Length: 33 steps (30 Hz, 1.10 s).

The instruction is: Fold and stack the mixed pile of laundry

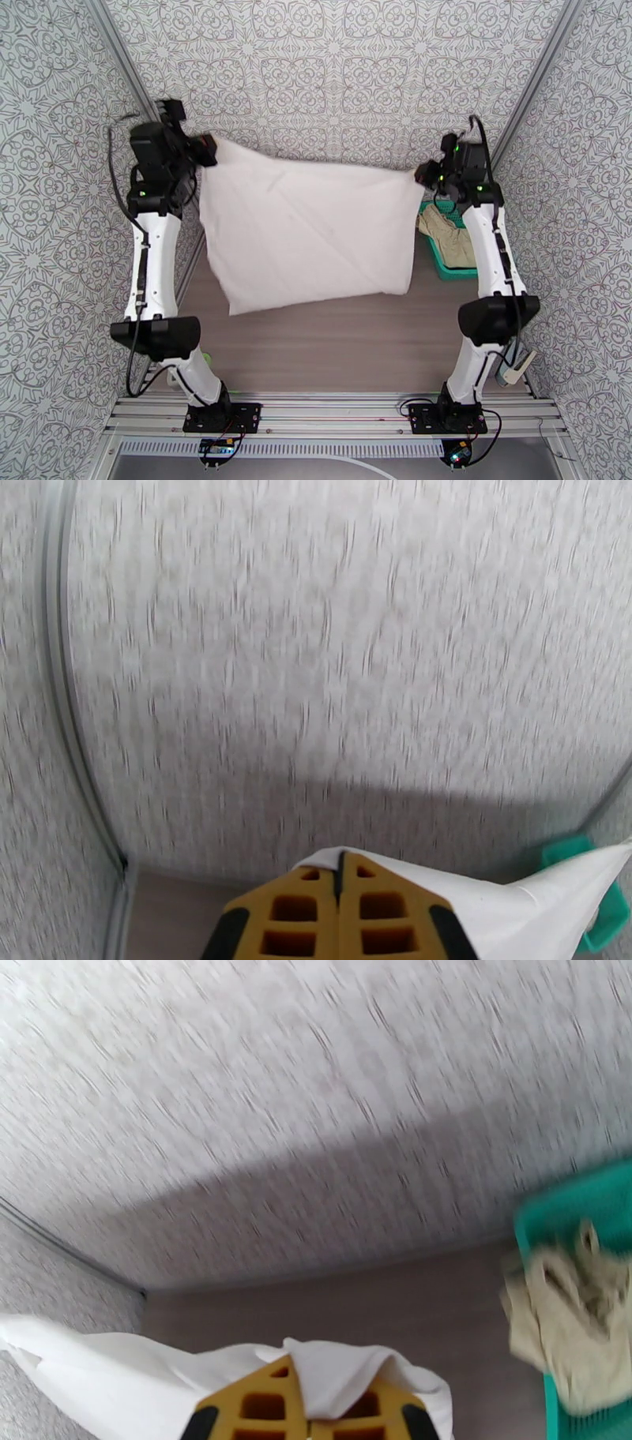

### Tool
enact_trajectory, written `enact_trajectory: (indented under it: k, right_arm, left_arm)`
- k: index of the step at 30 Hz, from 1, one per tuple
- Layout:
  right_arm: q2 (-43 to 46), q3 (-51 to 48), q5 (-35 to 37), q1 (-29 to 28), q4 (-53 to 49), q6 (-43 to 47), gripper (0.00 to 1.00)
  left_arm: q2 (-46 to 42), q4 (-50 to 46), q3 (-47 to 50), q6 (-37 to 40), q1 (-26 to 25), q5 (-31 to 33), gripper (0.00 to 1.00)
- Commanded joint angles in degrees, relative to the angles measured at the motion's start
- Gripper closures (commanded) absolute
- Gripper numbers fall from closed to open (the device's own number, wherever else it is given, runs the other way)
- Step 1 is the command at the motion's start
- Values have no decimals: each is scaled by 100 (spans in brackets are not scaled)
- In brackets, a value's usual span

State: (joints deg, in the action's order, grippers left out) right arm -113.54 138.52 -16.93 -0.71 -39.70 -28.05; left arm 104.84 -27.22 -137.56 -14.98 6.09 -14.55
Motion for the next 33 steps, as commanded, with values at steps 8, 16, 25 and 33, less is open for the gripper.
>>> enact_trajectory:
  k: [8,16,25,33]
  right_arm:
    - [852,-361,-166,27,1241,-428,100]
    - [2832,-5255,-497,78,1961,-359,100]
    - [4146,-9234,-155,80,1650,70,86]
    - [5521,-9778,544,75,259,430,47]
  left_arm:
    - [-1521,1290,1019,-348,192,-733,100]
    - [-4411,776,5905,-457,226,-1138,100]
    - [-6427,-1756,9001,-977,102,-616,94]
    - [-6389,-3381,8357,-1635,-202,397,30]
